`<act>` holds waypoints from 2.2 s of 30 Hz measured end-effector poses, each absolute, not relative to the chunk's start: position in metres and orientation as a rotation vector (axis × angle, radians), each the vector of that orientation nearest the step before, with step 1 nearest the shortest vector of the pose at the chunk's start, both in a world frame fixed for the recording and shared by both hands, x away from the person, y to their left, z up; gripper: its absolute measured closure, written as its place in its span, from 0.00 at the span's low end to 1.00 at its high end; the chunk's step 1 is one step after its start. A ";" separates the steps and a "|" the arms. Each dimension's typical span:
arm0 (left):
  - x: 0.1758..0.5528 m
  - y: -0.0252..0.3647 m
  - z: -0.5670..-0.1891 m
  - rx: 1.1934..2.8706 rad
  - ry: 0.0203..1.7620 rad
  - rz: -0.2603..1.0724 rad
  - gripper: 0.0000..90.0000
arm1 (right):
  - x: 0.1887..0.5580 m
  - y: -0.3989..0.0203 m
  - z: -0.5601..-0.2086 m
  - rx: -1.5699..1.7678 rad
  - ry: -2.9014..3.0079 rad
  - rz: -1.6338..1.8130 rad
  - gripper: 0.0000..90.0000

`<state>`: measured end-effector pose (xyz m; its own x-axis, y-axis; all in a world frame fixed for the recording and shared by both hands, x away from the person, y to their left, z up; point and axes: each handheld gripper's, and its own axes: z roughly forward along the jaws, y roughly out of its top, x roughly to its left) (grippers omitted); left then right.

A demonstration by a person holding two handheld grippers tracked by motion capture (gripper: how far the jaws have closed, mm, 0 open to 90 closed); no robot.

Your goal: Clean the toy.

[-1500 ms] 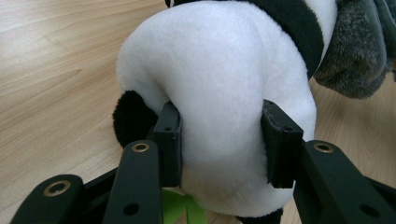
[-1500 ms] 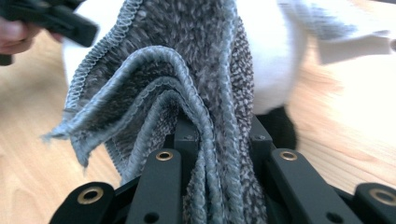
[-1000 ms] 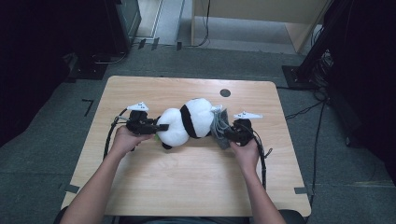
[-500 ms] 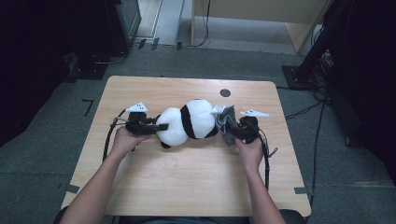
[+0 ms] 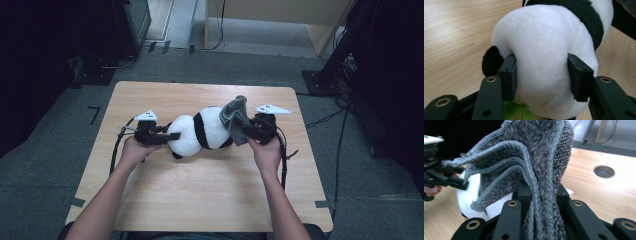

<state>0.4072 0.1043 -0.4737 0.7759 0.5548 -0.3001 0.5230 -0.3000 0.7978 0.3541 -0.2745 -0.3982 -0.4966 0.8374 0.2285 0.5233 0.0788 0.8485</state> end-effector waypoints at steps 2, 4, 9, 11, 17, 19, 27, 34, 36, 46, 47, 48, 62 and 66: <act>0.407 0.105 -0.474 1.956 0.814 0.041 0.53 | 0.357 -0.267 -0.396 1.342 2.061 1.397 0.83; 0.407 0.105 -0.474 1.955 0.813 0.041 0.51 | 0.361 -0.259 -0.397 1.335 2.083 1.398 0.83; 0.408 0.106 -0.475 1.941 0.814 0.032 0.48 | 0.373 -0.243 -0.405 1.323 2.156 1.353 0.83; 0.410 0.107 -0.476 1.929 0.812 0.032 0.43 | 0.377 -0.243 -0.410 1.331 2.164 1.344 0.83; 0.416 0.106 -0.468 1.970 0.804 0.023 0.33 | 0.382 -0.248 -0.416 1.319 2.174 1.340 0.83; 0.419 0.107 -0.464 1.992 0.772 0.043 0.32 | 0.383 -0.248 -0.417 1.316 2.175 1.343 0.83; 0.433 0.111 -0.442 2.095 0.604 0.097 0.32 | 0.386 -0.251 -0.419 1.304 2.186 1.349 0.83; 0.447 0.115 -0.451 2.080 0.601 0.009 0.36 | 0.387 -0.251 -0.421 1.298 2.197 1.365 0.83; 0.448 0.114 -0.455 2.076 0.594 -0.014 0.36 | 0.388 -0.251 -0.422 1.292 2.203 1.365 0.83; 0.447 0.106 -0.472 2.076 0.557 -0.034 0.19 | 0.389 -0.249 -0.426 1.283 2.230 1.371 0.83; 0.445 0.106 -0.475 2.062 0.540 -0.020 0.19 | 0.388 -0.249 -0.426 1.280 2.233 1.373 0.83; 0.443 0.106 -0.478 2.050 0.523 0.003 0.18 | 0.388 -0.249 -0.426 1.277 2.234 1.375 0.83; 0.435 0.096 -0.498 2.046 0.542 -0.111 0.00 | 0.387 -0.246 -0.429 1.233 2.272 1.393 0.84; 0.433 0.092 -0.498 2.056 0.524 -0.120 0.00 | 0.386 -0.244 -0.430 1.221 2.268 1.386 0.84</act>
<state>0.4335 0.0918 -0.4984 0.9024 0.3160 -0.2930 0.4121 -0.4339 0.8012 0.3865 -0.2443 -0.4296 -0.6323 0.7415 0.2244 0.5379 0.2117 0.8160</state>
